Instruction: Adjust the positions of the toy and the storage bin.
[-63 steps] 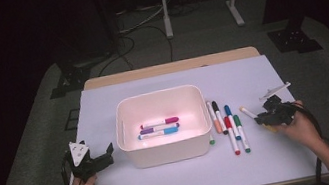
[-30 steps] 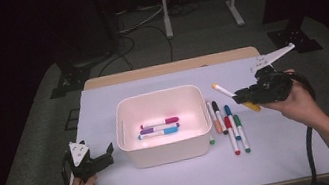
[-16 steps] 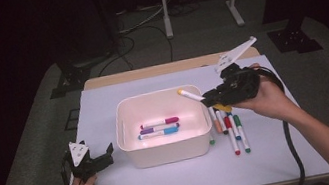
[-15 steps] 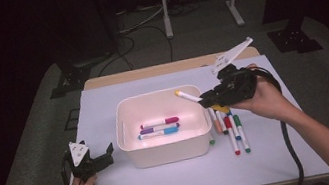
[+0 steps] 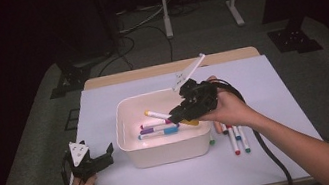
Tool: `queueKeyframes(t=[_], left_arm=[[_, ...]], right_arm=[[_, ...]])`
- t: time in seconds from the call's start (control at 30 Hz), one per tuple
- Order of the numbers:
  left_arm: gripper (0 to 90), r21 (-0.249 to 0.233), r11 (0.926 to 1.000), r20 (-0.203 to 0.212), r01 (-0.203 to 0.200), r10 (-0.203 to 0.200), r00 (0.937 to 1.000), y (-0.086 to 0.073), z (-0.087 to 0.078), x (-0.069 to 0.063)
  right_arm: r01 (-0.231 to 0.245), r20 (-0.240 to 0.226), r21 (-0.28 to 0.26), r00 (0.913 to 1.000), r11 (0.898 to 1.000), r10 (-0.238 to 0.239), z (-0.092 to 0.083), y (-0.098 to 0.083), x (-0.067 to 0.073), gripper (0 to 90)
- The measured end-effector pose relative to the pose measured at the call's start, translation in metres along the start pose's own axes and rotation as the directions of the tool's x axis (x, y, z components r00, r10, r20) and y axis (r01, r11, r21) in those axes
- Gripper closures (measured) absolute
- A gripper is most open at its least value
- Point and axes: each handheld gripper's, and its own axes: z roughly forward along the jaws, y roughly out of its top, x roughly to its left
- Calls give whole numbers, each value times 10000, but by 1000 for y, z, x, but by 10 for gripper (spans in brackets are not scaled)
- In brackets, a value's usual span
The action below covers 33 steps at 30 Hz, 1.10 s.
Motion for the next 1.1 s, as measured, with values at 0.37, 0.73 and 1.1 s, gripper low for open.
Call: queueKeyframes(t=[0.37,0.73,1.1], left_arm=[[0,-29,10000,13,-20,20,10000,0,0,0],[0,-66,10000,20,2,-2,10000,0,0,0],[0,-55,10000,44,21,-21,10000,0,0,0]], right_arm=[[250,-537,292,9983,9993,-234,44,7,-5,760],[481,-761,964,9963,9942,-408,83,8,-9,759],[709,-851,1453,9946,9868,-589,103,7,-9,759]])
